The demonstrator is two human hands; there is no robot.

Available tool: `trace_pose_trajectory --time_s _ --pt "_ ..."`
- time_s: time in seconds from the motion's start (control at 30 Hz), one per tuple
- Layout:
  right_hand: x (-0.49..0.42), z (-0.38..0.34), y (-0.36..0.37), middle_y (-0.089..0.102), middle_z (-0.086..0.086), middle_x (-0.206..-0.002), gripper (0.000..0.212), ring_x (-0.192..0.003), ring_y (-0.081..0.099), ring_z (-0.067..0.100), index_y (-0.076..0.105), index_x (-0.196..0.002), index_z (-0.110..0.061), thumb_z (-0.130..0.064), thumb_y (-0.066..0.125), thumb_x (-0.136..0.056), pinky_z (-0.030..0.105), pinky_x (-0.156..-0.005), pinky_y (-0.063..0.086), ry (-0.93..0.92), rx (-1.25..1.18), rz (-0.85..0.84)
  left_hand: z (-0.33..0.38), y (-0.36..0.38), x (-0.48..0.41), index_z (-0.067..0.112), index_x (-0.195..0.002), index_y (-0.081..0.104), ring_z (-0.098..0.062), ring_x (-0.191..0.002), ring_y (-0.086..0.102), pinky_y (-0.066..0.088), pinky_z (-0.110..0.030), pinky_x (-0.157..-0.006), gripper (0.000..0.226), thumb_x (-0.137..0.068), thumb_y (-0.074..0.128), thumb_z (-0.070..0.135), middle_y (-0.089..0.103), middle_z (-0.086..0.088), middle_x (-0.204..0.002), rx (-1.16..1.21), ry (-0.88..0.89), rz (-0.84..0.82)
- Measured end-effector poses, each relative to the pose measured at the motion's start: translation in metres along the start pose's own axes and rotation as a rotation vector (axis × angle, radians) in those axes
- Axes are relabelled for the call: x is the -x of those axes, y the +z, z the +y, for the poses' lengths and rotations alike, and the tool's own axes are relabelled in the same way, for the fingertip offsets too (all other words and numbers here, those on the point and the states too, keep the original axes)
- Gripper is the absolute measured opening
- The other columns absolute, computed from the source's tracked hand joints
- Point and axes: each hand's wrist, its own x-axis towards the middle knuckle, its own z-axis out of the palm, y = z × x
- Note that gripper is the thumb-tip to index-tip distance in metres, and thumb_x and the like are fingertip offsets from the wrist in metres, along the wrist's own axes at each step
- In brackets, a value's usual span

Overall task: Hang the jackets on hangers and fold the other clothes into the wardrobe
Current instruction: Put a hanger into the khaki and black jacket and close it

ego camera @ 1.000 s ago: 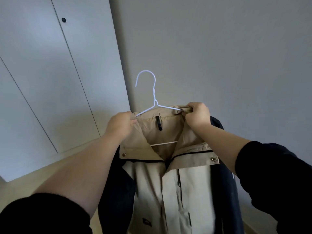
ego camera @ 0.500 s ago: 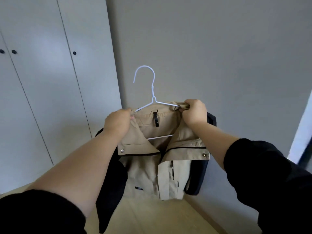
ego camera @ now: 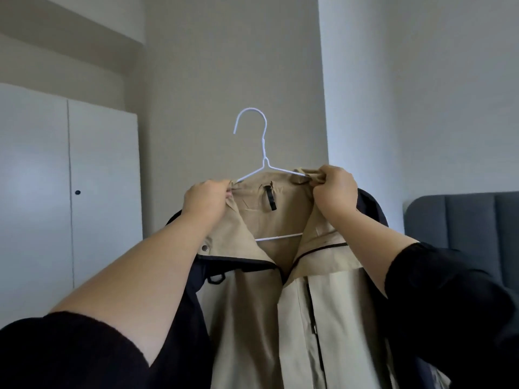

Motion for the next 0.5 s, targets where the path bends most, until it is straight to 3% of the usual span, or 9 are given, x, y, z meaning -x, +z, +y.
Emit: trace_pose_trajectory --time_s 0.17,0.3,0.4,0.5 --pt "-0.014 0.009 -0.090 0.057 0.011 -0.081 0.015 -0.085 0.051 0.033 0.056 -0.079 -0.006 0.003 0.047 -0.071 0.034 -0.063 0.034 -0.066 0.168 0.155 0.080 -0.034 -0.007 0.016 -0.101 0.058 -0.030 -0.102 0.058 0.040 -0.029 -0.076 0.016 -0.094 0.045 0.011 0.066 -0.004 -0.109 -0.020 0.094 0.088" --pt "-0.007 0.034 -0.120 0.058 0.012 -0.089 0.017 -0.089 0.050 0.032 0.052 -0.080 -0.009 0.004 0.047 -0.071 0.033 -0.064 0.030 -0.069 0.261 0.222 0.122 -0.026 0.003 0.012 -0.108 0.055 -0.032 -0.101 0.058 0.034 -0.029 -0.070 0.017 -0.099 0.042 0.016 0.063 -0.013 -0.109 -0.080 0.152 0.086" --pt "0.011 0.067 -0.117 0.060 0.013 -0.097 0.019 -0.093 0.051 0.032 0.058 -0.088 -0.007 0.002 0.048 -0.075 0.032 -0.066 0.032 -0.002 0.323 0.157 0.141 0.002 0.022 0.014 -0.108 0.058 -0.032 -0.103 0.058 0.036 -0.029 -0.072 0.018 -0.096 0.044 0.013 0.063 -0.011 -0.110 -0.081 0.143 -0.013" --pt "0.049 0.116 -0.098 0.060 0.013 -0.094 0.013 -0.092 0.052 0.033 0.052 -0.082 -0.009 0.001 0.047 -0.075 0.033 -0.067 0.035 0.102 0.333 0.032 0.154 0.050 0.053 0.016 -0.106 0.062 -0.031 -0.104 0.059 0.046 -0.030 -0.081 0.025 -0.087 0.048 0.009 0.066 -0.007 -0.110 -0.061 0.118 -0.171"
